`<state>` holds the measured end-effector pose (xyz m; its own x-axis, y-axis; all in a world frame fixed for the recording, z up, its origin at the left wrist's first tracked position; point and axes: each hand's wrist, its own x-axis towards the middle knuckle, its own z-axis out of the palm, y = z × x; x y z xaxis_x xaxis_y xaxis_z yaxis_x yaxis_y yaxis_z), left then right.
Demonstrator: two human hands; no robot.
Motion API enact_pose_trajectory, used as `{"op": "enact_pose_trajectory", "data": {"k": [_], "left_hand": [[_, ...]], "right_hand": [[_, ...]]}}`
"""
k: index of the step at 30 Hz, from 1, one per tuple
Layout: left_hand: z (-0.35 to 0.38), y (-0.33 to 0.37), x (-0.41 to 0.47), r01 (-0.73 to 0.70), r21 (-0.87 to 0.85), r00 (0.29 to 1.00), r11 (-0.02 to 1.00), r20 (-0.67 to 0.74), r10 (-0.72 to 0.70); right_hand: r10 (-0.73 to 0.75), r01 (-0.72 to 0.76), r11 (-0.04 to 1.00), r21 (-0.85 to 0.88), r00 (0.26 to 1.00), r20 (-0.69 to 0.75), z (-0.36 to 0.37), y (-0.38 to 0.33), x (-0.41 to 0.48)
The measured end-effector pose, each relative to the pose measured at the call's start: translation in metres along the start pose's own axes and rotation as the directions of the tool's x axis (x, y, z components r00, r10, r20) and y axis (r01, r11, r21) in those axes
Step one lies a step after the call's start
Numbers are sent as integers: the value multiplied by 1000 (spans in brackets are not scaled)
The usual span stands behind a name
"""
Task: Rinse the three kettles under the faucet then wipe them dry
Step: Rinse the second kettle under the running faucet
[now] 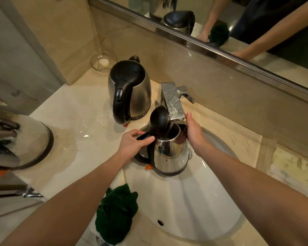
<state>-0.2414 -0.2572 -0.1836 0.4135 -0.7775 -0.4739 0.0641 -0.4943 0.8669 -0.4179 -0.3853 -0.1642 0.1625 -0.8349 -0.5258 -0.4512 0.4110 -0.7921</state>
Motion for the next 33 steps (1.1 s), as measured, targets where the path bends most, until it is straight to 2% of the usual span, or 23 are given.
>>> {"op": "enact_pose_trajectory", "data": {"k": [5,9,12,14,18,22,24,27,30,33], "left_hand": [[2,5,1,-79,150,997,985,-1,81],[10,2,0,-161,249,987,955,25,160],[16,-3,-1,-235,333,964,913,-41,263],[21,-3,-3,-215,344,954,914,-128,273],[27,8,-2,-69,310,953,948,-262,154],[26,13,2,-26,364,950,931,-282,136],[27,10,2,-42,384,949,923,-274,157],[26,6,2,-70,439,940,896,-272,207],[26,6,3,-72,480,930,875,-284,232],[26,5,4,-99,539,919,836,-274,285]], "right_hand": [[30,-29,995,98,999,-11,-1,0,3],[35,-33,994,102,999,-13,-1,3,5],[35,-32,995,90,999,-27,-4,5,7],[41,-39,997,70,999,-23,-6,7,7],[21,-20,997,73,999,-23,-7,12,7],[24,-22,997,74,1000,-15,-9,11,6],[11,-10,1000,25,1000,-15,-12,10,5],[-109,103,990,-92,992,-58,-24,9,9],[-262,227,939,-259,959,-108,-42,8,14],[-342,273,861,-430,935,-93,-54,11,23]]}}
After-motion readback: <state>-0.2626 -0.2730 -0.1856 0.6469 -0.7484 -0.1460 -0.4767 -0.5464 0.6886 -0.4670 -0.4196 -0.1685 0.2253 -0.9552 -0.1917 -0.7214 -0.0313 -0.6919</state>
